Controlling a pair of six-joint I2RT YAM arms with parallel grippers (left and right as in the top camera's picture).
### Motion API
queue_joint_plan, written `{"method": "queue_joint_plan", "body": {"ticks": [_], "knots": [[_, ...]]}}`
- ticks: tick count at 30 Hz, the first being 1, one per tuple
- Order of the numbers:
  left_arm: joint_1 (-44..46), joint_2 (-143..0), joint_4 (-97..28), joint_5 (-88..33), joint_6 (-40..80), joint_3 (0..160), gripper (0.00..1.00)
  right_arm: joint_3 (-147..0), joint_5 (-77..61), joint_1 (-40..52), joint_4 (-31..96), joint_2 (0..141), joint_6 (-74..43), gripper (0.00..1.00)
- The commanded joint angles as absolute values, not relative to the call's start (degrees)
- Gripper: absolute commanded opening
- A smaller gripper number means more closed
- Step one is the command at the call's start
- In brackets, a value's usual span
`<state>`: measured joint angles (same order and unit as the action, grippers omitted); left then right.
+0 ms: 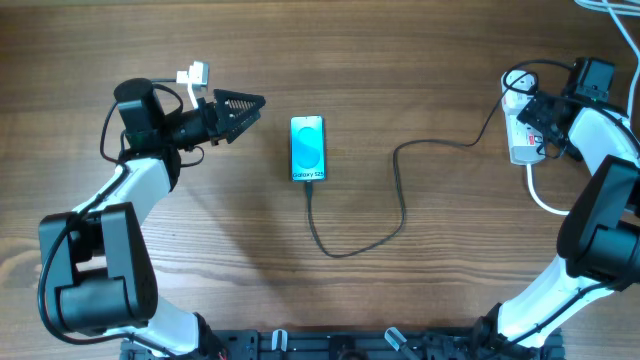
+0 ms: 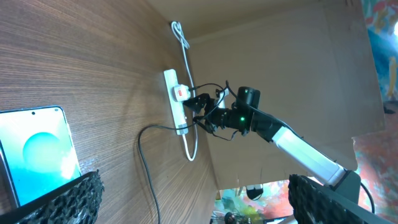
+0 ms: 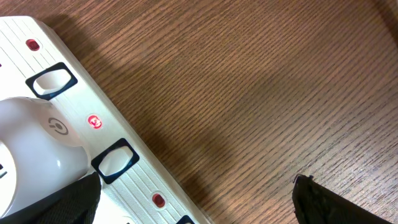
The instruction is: Plug charger to phone and switch on socket
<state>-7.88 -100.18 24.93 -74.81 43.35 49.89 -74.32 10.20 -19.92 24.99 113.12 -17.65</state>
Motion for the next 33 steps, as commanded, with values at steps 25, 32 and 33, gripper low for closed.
{"method": "queue_joint_plan", "body": {"ticks": [25,32,33], "knots": [[-7.99,-99.44,25.08,-74.89,42.39,50.57,1.00,-75.09,8.78,-18.70,23.62,81.87,-18.11,1.00],[-7.99,-99.44,25.08,-74.89,42.39,50.57,1.00,-74.11,8.80,-18.70,23.59,77.30,-18.13,1.00],[-7.99,-99.44,25.10,-74.87,42.39,50.57,1.00,-73.06,8.80,-18.70,23.59,76.42,-18.13,1.00]]}}
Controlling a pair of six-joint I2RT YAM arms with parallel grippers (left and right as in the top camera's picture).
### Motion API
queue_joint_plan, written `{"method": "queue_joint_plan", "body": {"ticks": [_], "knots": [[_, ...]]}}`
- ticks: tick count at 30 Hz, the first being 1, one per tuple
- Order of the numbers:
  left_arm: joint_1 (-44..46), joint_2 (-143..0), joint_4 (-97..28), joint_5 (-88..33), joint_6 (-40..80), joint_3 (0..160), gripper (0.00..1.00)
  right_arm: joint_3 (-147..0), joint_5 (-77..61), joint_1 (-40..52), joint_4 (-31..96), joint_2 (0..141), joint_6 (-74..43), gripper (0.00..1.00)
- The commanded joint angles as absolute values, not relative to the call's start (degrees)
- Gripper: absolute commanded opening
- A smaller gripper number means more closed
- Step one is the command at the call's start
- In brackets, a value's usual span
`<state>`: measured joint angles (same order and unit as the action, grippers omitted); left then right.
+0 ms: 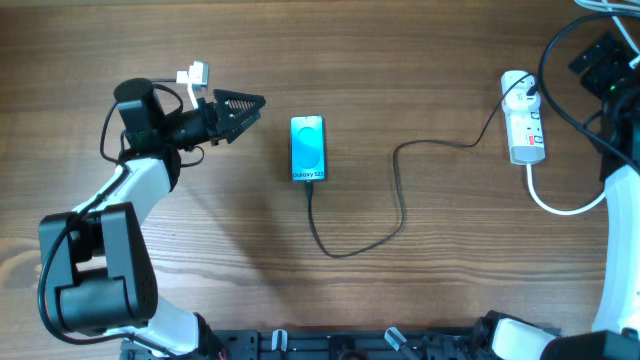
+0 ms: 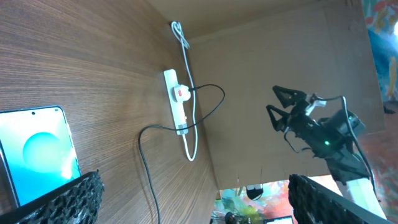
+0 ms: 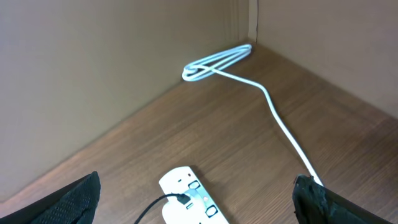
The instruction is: Plug charger to phone and switch on socket
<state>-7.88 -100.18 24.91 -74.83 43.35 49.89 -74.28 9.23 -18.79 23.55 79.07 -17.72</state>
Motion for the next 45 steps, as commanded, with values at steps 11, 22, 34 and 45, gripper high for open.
{"method": "queue_joint_plan", "body": {"ticks": [11,22,34,45], "knots": [[-7.99,-99.44,25.10,-74.89,42.39,50.57,1.00,-55.66,8.78,-14.68,23.57,70.98,-18.15,1.00],[-7.99,-99.44,25.10,-74.89,42.39,50.57,1.00,-33.43,8.78,-12.69,23.51,67.11,-18.15,1.00],[-7.99,-99.44,25.08,-74.89,42.39,50.57,1.00,-11.40,8.78,-12.69,22.85,58.37,-18.13,1.00],[-7.99,-99.44,25.08,-74.89,42.39,50.57,1.00,-1.52,-0.54,-12.71,-8.19,53.89,-11.29,1.00]]}}
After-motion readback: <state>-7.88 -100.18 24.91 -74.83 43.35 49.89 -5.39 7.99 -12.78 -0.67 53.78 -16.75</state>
